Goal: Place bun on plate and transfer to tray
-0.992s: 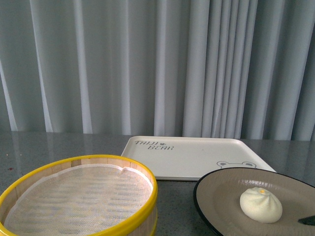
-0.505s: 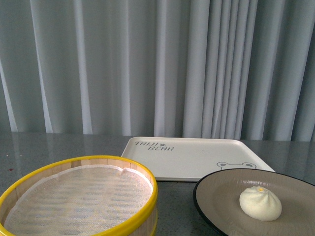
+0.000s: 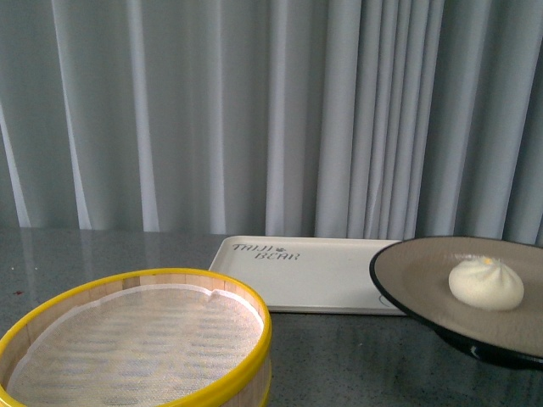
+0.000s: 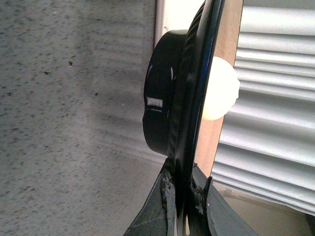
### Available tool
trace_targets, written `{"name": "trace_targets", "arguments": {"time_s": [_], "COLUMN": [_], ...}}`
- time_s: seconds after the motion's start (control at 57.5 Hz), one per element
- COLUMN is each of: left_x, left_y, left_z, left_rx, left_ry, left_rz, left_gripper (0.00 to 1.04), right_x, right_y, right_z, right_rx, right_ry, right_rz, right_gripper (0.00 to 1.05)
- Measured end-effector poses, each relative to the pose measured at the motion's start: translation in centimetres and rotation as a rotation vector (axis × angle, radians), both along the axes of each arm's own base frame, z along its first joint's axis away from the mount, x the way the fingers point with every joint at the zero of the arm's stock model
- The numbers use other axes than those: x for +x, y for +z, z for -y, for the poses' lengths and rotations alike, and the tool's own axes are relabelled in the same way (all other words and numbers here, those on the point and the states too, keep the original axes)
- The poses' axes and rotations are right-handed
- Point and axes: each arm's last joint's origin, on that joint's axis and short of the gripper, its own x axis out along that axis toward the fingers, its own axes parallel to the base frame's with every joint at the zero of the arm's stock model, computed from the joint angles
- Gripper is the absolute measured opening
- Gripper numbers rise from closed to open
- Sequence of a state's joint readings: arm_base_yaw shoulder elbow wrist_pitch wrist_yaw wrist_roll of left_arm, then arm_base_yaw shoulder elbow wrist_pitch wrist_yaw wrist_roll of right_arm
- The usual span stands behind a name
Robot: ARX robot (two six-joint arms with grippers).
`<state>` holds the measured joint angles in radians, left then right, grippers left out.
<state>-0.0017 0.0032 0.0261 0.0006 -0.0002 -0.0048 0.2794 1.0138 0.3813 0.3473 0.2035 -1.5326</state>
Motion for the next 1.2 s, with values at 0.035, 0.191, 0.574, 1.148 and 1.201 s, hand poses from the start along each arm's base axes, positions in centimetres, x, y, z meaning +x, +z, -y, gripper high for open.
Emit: {"name": "trace_targets", "arguments": {"time_s": [0.035,0.191,0.574,1.148,1.201], "left_x": [0.0,0.0,0.0,0.0,0.0], "left_y": [0.0,0.0,0.0,0.0,0.0], "left_z": [0.0,0.0,0.0,0.0,0.0], "left_rx": [0.000,0.000,0.000,0.000,0.000], "left_ry": [0.000,0.000,0.000,0.000,0.000], "left_rz": [0.000,0.000,0.000,0.000,0.000], "left_gripper": [0.98,0.98,0.98,0.98,0.98], "right_x": [0.3,2.8,10.5,18.4,18.9], "right_y": [0.7,3.2,3.5,1.1,0.9], "right_z": [0.1,1.4,1.6,-0.2,-0.1], "right_rx": [0.008,0.021,-0.055,-0.075,-0.074], "right_ry": [0.007,0.040,0.190,0.208,0.203], "right_rz": [0.009,0.056,0.005,-0.068,-0.069], "right_gripper": [0.02,0.02,0.02,0.02,0.02]}}
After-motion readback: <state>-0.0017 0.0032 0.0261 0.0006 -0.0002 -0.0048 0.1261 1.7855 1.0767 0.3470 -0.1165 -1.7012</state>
